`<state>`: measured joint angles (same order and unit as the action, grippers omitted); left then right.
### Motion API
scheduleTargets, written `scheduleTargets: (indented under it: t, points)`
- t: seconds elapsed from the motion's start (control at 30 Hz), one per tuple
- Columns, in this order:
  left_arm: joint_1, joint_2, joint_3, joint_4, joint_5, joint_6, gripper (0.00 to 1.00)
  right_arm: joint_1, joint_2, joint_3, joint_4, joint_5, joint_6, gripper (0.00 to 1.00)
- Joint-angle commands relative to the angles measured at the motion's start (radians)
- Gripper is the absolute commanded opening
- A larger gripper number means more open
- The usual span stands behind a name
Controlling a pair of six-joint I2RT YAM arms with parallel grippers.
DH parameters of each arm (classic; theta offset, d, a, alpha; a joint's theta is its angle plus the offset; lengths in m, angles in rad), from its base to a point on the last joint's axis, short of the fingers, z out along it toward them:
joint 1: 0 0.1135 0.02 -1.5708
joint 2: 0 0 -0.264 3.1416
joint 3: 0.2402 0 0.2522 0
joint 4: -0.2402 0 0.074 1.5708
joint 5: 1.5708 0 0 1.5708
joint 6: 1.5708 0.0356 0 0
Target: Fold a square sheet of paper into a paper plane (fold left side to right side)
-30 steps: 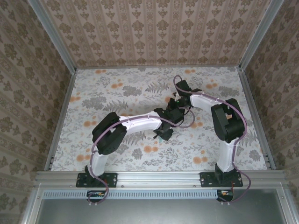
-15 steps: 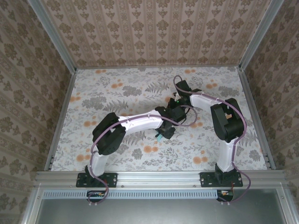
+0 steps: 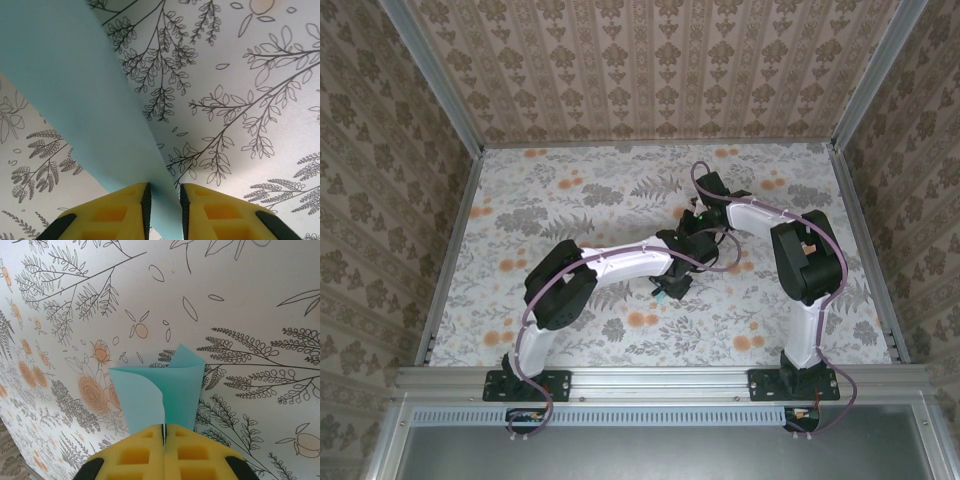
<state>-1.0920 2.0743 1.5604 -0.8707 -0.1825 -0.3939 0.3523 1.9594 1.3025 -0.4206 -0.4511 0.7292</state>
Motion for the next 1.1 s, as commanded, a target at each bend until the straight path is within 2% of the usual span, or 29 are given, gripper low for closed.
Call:
scheduleTargets:
  t: [0.0,0.13,0.4,0.5,0.8,0.93,1.07]
  points:
    - [0.008,0.008,0.023,-0.033,-0.014,-0.022,0.20,0.002,0.018,-0.012,-0.001,-0.002,-0.008,0.01]
    - [0.009,0.005,0.020,-0.028,-0.009,-0.020,0.13,0.001,0.017,-0.014,-0.001,0.001,-0.010,0.01]
    - [0.015,0.002,0.013,0.001,0.051,-0.020,0.10,-0.008,0.016,-0.009,0.015,0.005,-0.018,0.07]
    - [0.029,-0.018,-0.015,0.038,0.092,-0.032,0.10,-0.022,-0.012,-0.010,0.031,0.008,-0.035,0.12]
    - [0.108,-0.164,-0.208,0.272,0.257,-0.086,0.07,-0.144,-0.263,-0.168,0.142,0.070,-0.060,0.47]
    - [0.148,-0.204,-0.282,0.398,0.373,-0.114,0.05,-0.171,-0.342,-0.269,0.162,0.079,-0.099,0.53]
    - [0.190,-0.233,-0.341,0.502,0.484,-0.141,0.04,-0.169,-0.382,-0.374,0.243,0.044,-0.103,0.55]
